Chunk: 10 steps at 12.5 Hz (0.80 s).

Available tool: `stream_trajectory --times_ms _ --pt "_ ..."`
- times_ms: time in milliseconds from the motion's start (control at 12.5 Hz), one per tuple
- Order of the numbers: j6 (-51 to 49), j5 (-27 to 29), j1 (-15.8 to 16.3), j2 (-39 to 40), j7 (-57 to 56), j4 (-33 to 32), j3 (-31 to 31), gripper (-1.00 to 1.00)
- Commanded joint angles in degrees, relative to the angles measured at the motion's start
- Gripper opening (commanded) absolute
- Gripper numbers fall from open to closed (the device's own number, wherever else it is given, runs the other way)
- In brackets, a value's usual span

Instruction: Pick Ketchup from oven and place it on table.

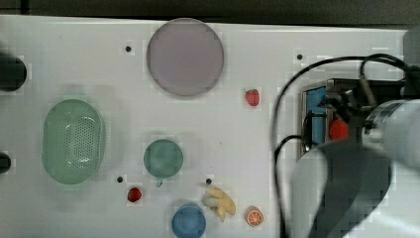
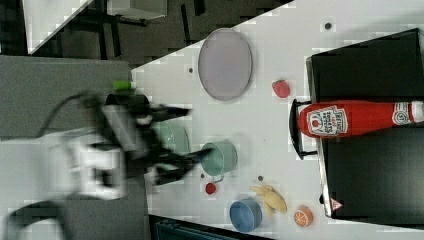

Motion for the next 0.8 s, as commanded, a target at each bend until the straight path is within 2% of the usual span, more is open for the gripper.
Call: stream_trajectory --times_ms 80,400,560,800 --pt "4.96 -0.32 -1.69 3.42 -1.15 -0.50 -4.58 1.00" --pt "13.74 0.52 -1.93 11.44 -1.15 -0.51 -10.23 1.00" --pt "18.08 3.76 -2.39 15.07 -1.14 -0.51 -12.04 1.00" --pt "18.57 10.44 -3.31 19.38 -1.15 -0.55 -13.34 1.00"
